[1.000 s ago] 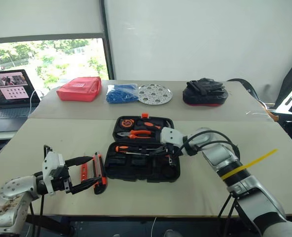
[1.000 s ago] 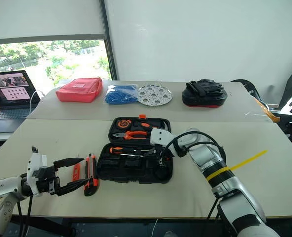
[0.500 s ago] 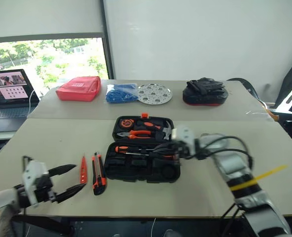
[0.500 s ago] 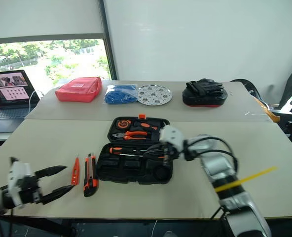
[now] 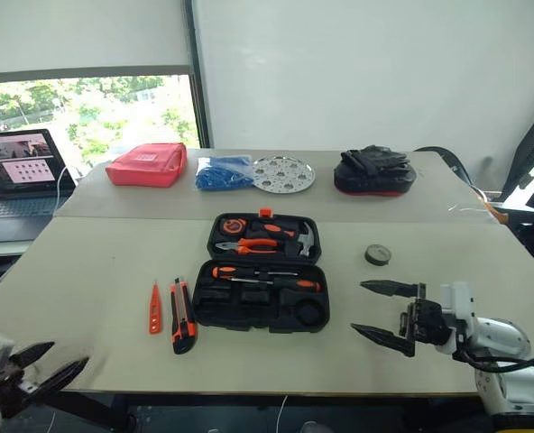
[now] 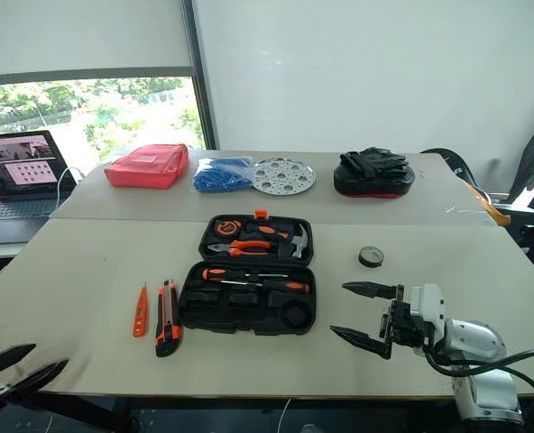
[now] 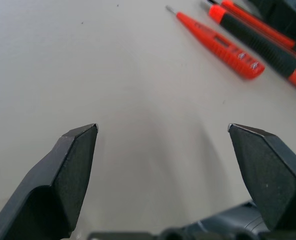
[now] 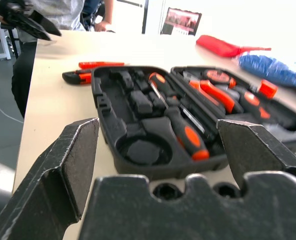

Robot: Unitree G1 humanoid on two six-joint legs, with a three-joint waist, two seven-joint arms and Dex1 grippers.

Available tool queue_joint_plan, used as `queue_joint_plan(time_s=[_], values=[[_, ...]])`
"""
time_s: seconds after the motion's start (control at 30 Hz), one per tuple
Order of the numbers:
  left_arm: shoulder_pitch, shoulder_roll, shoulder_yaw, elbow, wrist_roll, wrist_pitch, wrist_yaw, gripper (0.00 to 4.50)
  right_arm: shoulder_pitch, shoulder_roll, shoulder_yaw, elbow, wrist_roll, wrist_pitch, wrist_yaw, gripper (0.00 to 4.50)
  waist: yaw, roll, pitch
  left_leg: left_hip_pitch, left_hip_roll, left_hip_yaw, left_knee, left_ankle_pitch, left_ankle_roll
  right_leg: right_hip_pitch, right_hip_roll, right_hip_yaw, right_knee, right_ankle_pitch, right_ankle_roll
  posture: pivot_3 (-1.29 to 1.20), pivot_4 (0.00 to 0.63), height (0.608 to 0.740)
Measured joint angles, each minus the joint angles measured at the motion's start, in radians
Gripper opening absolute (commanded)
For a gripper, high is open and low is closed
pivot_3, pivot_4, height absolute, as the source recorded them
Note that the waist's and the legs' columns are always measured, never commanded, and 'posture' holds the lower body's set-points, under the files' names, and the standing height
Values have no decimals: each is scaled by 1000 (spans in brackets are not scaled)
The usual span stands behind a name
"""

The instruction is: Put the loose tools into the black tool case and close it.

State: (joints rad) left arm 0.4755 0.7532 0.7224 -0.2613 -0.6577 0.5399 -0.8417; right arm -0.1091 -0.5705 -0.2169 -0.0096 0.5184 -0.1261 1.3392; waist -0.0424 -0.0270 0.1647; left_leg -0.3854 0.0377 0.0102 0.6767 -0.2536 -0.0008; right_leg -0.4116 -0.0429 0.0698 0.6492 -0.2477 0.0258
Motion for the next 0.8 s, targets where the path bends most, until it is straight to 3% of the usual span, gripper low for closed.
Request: queue_joint_plan(time_s=[0.17,0.33,0.57,0.67,0.8], values=[[-248,37,-123,-182,-106,452,345,4500,-57,6,43,-85,19,4,-14,4425,3,0,1,3,-2,-4,0,0,0,5,0,0,0,-2,4,0,150,740],[-575,-154,-195,-207,-129,837,676,4500,-87,10,92,-113,36,24,-16,4425,4,-2,1,2,-4,-11,0,-2,-3,5,0,-1,0,1,1,0,150,740],[-713,-238,-234,-205,-54,995,796,4500,-115,15,128,-113,36,26,-25,4425,2,-2,1,2,-4,-13,0,-3,-5,5,-1,0,-1,1,1,0,150,740],[-745,-249,-257,-201,-18,1032,811,3840,-117,17,134,-113,36,26,-36,4500,3,-2,1,4,-5,-12,0,-2,-5,7,-1,0,-1,1,1,0,150,740],[-751,-248,-276,-202,29,1047,819,2369,-119,17,135,-117,36,27,-50,4500,3,-1,0,5,-5,-11,0,-2,-6,7,-1,0,-1,1,1,0,150,740]])
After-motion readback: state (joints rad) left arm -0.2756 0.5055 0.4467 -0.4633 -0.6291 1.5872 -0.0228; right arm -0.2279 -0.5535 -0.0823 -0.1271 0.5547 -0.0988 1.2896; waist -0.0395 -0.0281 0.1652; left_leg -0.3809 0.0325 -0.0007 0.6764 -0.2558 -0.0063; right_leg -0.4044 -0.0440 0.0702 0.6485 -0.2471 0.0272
